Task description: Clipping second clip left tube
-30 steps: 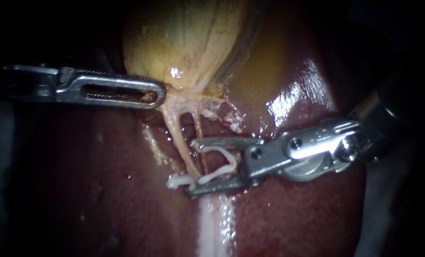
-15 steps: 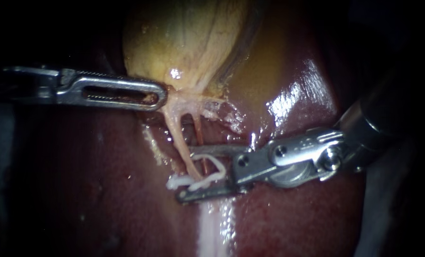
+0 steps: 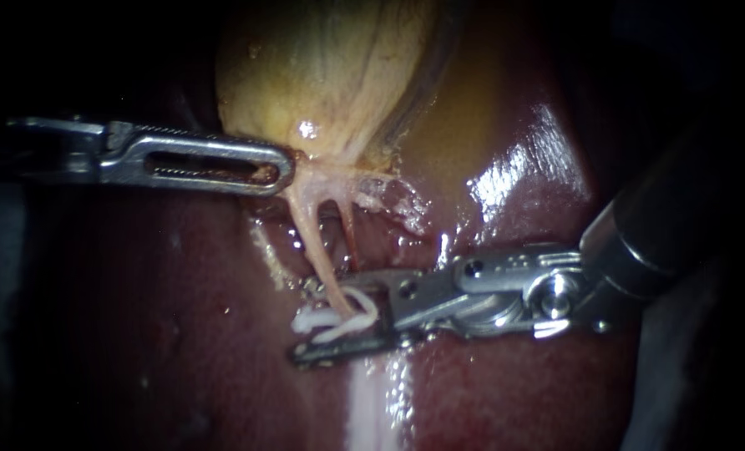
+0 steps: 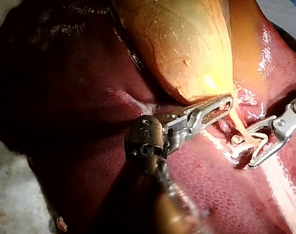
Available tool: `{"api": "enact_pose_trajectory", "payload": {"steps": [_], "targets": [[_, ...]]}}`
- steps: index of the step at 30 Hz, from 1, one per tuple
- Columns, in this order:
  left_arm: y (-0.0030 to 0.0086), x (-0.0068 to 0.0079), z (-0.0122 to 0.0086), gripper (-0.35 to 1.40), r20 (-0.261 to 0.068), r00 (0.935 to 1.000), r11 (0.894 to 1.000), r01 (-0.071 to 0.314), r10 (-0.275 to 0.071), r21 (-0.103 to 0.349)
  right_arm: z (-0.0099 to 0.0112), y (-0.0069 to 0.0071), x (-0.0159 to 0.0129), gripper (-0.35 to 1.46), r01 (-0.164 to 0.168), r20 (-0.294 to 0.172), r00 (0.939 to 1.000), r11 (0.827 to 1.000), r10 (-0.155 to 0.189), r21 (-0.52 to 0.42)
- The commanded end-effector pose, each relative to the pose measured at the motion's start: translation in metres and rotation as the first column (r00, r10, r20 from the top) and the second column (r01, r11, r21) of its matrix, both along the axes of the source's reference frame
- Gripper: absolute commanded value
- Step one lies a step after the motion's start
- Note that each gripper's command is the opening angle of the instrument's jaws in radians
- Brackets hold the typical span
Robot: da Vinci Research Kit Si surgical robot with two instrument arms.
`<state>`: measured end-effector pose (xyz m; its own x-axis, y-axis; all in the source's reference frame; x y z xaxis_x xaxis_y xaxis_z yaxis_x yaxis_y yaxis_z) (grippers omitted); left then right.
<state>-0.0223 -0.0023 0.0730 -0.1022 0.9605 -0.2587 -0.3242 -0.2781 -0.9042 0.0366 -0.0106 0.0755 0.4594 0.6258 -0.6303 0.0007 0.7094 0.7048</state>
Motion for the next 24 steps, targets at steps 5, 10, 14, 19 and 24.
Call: {"api": "enact_pose_trajectory", "payload": {"steps": [5,10,14,19,24], "targets": [[0.0,-0.0002,0.0001,-0.35,0.001,1.0,1.0,-0.002,0.002,0.0,0.0002,-0.0002,0.0006,0.41,-0.001,0.003,1.0,1.0,0.0,0.025],[-0.0001,-0.0002,0.0001,-0.35,0.001,1.0,1.0,-0.002,0.002,0.0,0.0005,-0.0001,0.0009,0.37,-0.01,0.011,0.9999,0.999,0.01,0.045],[-0.0001,-0.0002,0.0001,-0.35,0.001,1.0,1.0,-0.002,0.002,0.0,0.0008,0.0001,0.0009,0.33,-0.018,0.017,0.9997,0.998,0.017,0.061],[-0.0001,-0.0002,0.0001,-0.35,0.001,1.0,1.0,-0.001,0.001,0.0,0.0011,0.0004,0.0007,0.17,-0.035,0.031,0.999,0.994,0.032,0.102],[-0.0001,-0.0002,0.0001,-0.35,0.001,1.0,1.0,-0.001,0.001,0.0,0.001,0.0004,0.0006,-0.16,-0.044,0.039,0.9985,0.991,0.04,0.123]]}}
